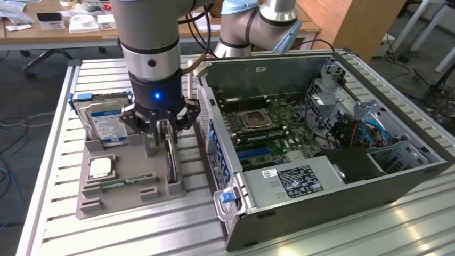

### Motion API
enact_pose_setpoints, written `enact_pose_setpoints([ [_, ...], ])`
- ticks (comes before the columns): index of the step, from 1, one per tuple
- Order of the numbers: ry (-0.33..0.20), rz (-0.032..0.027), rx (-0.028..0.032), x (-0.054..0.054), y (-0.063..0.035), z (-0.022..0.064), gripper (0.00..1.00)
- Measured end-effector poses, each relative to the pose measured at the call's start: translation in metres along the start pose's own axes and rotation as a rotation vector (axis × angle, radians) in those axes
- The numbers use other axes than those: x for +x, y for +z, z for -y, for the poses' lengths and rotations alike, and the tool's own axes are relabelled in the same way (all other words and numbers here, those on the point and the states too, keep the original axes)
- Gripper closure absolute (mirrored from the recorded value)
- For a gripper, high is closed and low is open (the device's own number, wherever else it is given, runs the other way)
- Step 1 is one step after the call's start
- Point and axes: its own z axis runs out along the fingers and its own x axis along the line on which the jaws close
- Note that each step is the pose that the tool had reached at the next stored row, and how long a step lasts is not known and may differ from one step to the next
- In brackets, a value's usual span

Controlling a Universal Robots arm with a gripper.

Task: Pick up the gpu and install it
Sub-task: 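Pick up the gpu and move the gpu toward the slot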

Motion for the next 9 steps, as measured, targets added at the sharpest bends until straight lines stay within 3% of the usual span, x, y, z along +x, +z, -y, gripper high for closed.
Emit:
enact_pose_setpoints([
  [9,0.000,0.0002,-0.0002,0.0001,0.0036,0.0001,0.58],
])
